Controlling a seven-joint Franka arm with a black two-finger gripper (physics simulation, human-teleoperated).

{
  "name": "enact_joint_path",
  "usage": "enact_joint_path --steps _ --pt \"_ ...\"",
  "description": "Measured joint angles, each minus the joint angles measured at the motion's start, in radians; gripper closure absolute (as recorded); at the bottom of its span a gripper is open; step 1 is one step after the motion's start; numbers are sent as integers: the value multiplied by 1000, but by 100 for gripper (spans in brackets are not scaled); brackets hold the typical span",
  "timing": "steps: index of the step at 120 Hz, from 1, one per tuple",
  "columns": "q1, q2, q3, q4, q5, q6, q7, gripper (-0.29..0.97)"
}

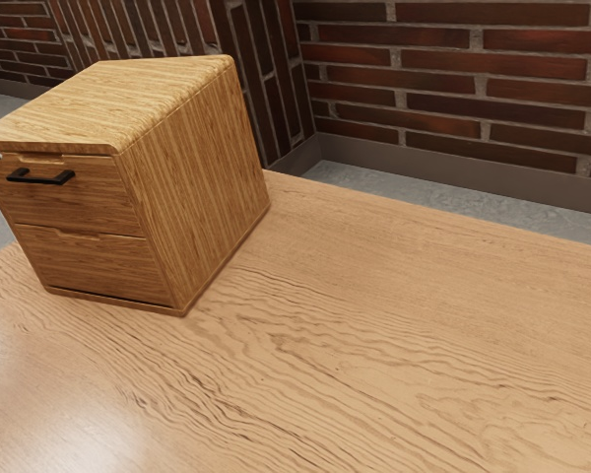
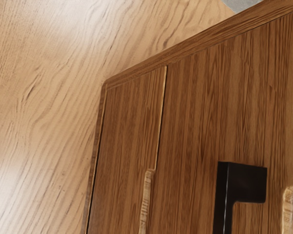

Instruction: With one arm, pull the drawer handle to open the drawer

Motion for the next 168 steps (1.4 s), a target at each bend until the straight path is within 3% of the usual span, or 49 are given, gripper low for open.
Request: enact_joint_path --steps 21,67,158,162,168 --pt "4 82 3 47 -39 3 2 3" --pt "-6 126 -25 35 -96 31 8 3" --pt "19 3 -26 -159 -125 138 30 3" --pt "29 -13 -40 -177 -125 143 31 3" --pt "133 -47 -140 -224 -125 151 33 3"
